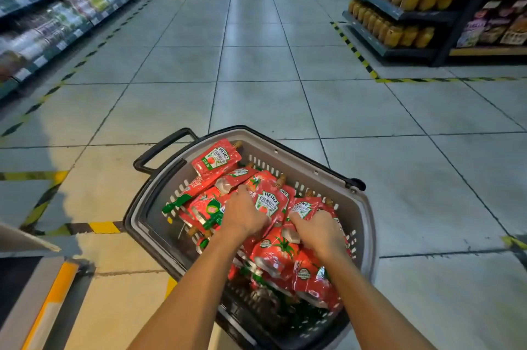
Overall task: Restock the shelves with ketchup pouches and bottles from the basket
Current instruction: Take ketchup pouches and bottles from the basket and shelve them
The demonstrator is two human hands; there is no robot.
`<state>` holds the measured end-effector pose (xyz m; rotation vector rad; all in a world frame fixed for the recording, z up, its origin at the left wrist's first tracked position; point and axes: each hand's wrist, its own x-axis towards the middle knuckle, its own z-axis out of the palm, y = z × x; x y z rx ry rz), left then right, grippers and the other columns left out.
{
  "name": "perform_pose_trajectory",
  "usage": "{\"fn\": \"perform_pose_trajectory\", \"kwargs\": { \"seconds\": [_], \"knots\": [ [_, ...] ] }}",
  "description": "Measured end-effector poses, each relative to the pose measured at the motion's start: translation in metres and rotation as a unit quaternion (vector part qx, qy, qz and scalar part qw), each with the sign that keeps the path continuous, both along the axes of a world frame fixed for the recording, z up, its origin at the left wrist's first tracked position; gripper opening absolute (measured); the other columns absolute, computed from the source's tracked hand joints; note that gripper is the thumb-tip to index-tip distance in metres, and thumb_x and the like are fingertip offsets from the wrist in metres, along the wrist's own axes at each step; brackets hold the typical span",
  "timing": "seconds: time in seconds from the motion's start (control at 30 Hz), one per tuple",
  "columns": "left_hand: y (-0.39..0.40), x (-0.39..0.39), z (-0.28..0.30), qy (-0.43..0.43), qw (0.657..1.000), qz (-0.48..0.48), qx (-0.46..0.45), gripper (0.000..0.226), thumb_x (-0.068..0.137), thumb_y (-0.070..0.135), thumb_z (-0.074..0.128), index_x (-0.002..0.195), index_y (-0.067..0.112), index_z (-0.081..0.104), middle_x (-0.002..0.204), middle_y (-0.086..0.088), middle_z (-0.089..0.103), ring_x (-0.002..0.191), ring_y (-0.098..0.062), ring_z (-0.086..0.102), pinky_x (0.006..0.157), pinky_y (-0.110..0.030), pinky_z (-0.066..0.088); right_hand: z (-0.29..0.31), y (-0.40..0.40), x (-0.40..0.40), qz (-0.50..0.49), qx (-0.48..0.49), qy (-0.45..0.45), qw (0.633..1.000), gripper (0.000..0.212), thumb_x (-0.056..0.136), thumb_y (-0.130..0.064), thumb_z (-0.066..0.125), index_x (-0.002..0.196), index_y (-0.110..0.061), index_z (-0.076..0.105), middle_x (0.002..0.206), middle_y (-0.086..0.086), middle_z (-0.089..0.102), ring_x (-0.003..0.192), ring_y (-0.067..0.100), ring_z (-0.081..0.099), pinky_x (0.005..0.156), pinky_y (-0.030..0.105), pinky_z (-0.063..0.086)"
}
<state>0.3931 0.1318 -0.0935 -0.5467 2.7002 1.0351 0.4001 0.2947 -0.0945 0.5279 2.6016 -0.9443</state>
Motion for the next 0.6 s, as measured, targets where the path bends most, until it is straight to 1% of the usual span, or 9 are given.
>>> {"fn": "perform_pose_trajectory", "kwargs": {
  "seconds": [0.1, 0.17, 0.2, 0.27, 0.33, 0.37, 0.43, 0.5, 0.6],
  "knots": [
    [0.002, 0.004, 0.002, -0.014, 0.998, 0.026, 0.059, 0.067, 0.068, 0.019, 0.089, 0.124, 0.0, 0.055, 0.12, -0.017, 0.064, 0.103, -0.037, 0.066, 0.089, -0.045, 0.056, 0.002, 0.003, 0.0, -0.021, -0.052, -0.003, 0.998, 0.037, 0.086, -0.044, 0.069, 0.072, -0.01, 0.066, 0.068, 0.004, 0.067, 0.063, 0.022, 0.064, 0.059, 0.03, 0.045],
    [-0.001, 0.01, 0.003, -0.014, 0.988, 0.069, 0.136, 0.065, 0.071, 0.012, 0.088, 0.125, 0.007, 0.052, 0.117, -0.016, 0.066, 0.1, -0.038, 0.067, 0.087, -0.05, 0.057, 0.004, 0.006, 0.003, -0.033, -0.082, 0.01, 0.996, 0.028, 0.085, -0.033, 0.071, 0.075, -0.007, 0.065, 0.069, 0.006, 0.069, 0.063, 0.024, 0.067, 0.061, 0.034, 0.051],
    [-0.003, 0.015, 0.003, -0.009, 0.98, 0.094, 0.177, 0.063, 0.073, 0.011, 0.087, 0.125, 0.011, 0.05, 0.115, -0.013, 0.066, 0.1, -0.035, 0.067, 0.086, -0.05, 0.057, 0.005, 0.007, 0.005, -0.041, -0.105, 0.018, 0.993, 0.027, 0.085, -0.029, 0.073, 0.08, -0.003, 0.066, 0.073, 0.009, 0.073, 0.067, 0.026, 0.072, 0.066, 0.04, 0.058],
    [-0.007, 0.026, 0.007, 0.006, 0.959, 0.137, 0.249, 0.052, 0.078, 0.011, 0.084, 0.118, 0.02, 0.05, 0.108, -0.006, 0.067, 0.094, -0.026, 0.068, 0.077, -0.045, 0.059, 0.013, 0.01, 0.012, -0.06, -0.159, 0.037, 0.985, 0.023, 0.085, -0.025, 0.077, 0.086, -0.007, 0.063, 0.078, 0.009, 0.076, 0.07, 0.028, 0.075, 0.072, 0.049, 0.062],
    [-0.013, 0.038, 0.017, 0.018, 0.94, 0.166, 0.296, 0.041, 0.083, 0.011, 0.08, 0.111, 0.024, 0.052, 0.102, -0.005, 0.069, 0.086, -0.023, 0.07, 0.069, -0.041, 0.059, 0.024, 0.011, 0.019, -0.076, -0.252, 0.043, 0.964, 0.023, 0.086, -0.022, 0.079, 0.094, -0.013, 0.06, 0.083, 0.006, 0.076, 0.068, 0.024, 0.076, 0.07, 0.049, 0.062],
    [-0.017, 0.045, 0.025, 0.025, 0.927, 0.183, 0.327, 0.038, 0.084, 0.009, 0.078, 0.109, 0.024, 0.054, 0.1, -0.008, 0.072, 0.08, -0.025, 0.073, 0.063, -0.04, 0.06, 0.032, 0.01, 0.025, -0.074, -0.307, 0.039, 0.948, 0.026, 0.087, -0.02, 0.079, 0.101, -0.015, 0.059, 0.087, 0.005, 0.077, 0.07, 0.022, 0.076, 0.068, 0.045, 0.062],
    [-0.028, 0.062, 0.046, 0.044, 0.901, 0.212, 0.376, 0.038, 0.082, 0.004, 0.075, 0.111, 0.021, 0.057, 0.097, -0.011, 0.074, 0.067, -0.022, 0.073, 0.052, -0.032, 0.054, 0.049, 0.004, 0.036, -0.047, -0.391, 0.03, 0.919, 0.027, 0.089, -0.018, 0.076, 0.11, -0.018, 0.06, 0.093, 0.003, 0.078, 0.077, 0.02, 0.077, 0.066, 0.038, 0.061],
    [-0.043, 0.082, 0.072, 0.072, 0.886, 0.233, 0.395, 0.039, 0.076, 0.003, 0.076, 0.112, 0.014, 0.064, 0.098, -0.012, 0.076, 0.071, -0.024, 0.072, 0.054, -0.03, 0.05, 0.068, -0.009, 0.049, -0.007, -0.452, 0.022, 0.892, 0.022, 0.092, -0.016, 0.072, 0.111, -0.02, 0.064, 0.097, 0.003, 0.079, 0.084, 0.024, 0.077, 0.071, 0.039, 0.061],
    [-0.069, 0.125, 0.117, 0.133, 0.856, 0.248, 0.432, 0.035, 0.076, 0.001, 0.077, 0.109, 0.006, 0.07, 0.096, -0.013, 0.077, 0.079, -0.028, 0.075, 0.057, -0.029, 0.055, 0.098, -0.039, 0.07, 0.05, -0.501, 0.024, 0.864, 0.023, 0.09, -0.013, 0.073, 0.112, -0.015, 0.067, 0.098, 0.004, 0.079, 0.088, 0.026, 0.077, 0.073, 0.038, 0.062]
  ]
}}
